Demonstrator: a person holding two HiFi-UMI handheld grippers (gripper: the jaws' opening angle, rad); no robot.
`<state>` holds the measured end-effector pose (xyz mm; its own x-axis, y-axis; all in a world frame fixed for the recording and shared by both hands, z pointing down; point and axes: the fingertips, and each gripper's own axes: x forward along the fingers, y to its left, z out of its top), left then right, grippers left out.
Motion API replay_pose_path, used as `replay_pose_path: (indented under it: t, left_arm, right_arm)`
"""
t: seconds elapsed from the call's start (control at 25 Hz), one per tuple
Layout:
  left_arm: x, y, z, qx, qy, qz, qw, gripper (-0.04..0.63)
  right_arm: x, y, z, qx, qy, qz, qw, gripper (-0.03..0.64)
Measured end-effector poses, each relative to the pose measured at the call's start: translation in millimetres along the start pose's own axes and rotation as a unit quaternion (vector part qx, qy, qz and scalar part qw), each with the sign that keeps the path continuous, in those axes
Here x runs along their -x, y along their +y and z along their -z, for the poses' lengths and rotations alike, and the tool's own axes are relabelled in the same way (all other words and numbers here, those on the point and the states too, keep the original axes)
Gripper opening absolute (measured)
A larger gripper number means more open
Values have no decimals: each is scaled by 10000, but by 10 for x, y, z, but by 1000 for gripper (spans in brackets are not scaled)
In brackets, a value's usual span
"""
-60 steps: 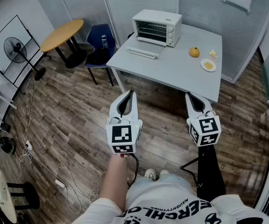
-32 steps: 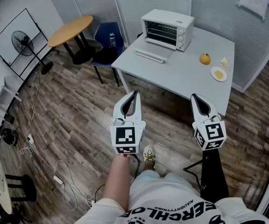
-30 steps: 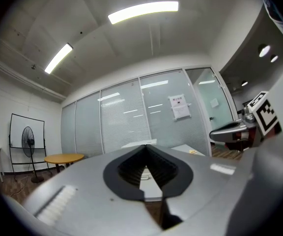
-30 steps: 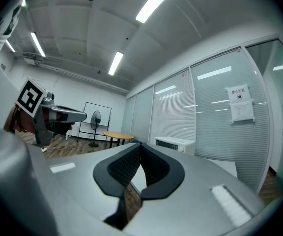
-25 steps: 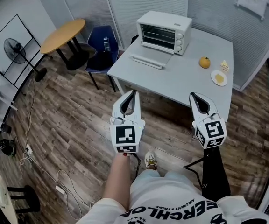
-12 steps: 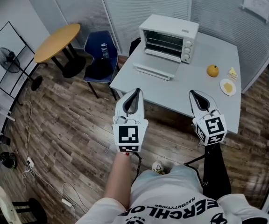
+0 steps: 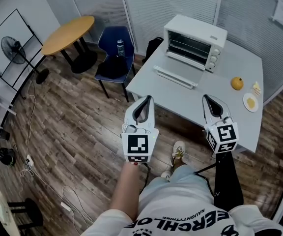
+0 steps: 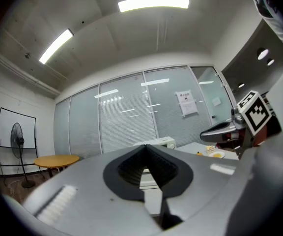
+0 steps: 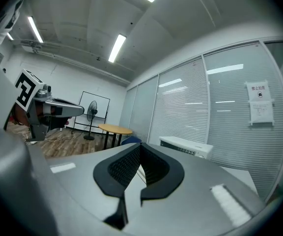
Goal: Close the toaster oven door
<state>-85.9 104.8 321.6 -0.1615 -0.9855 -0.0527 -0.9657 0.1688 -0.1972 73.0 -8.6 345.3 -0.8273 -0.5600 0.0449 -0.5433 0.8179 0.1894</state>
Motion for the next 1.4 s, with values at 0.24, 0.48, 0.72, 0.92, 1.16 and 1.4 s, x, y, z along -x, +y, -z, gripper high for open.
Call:
replay_pose_path:
  t: [0.24,0.48,0.72,0.92,1.16,1.4]
  left_arm:
    - [-31,321,131,31,129,-282,9995,57]
    - [-246,592,318,38,233,-446,9987,57]
    - [-679,746,412,-11,264,-391,9989,57]
    - [-1227,846,476,-64,278,-266,9992,57]
    - [-2021,905,560,-76,311,-18,9995,57]
    - [-2737,893,657,-102,352,257,9990,57]
  right_arm:
    - [-376,138,-70,49,-117,-182,9998,2]
    - [-794,175,-16,155,-150,-286,9994,2]
    - [-1246,21,14,121,-214,-275,9993,2]
    - [-1678,-237,76,41,-199,-196,9996,2]
    - [-2259,-652,164,36,-112,-75,9999,2]
    - [-2767,-1066,250,53,-74,19,10000,2]
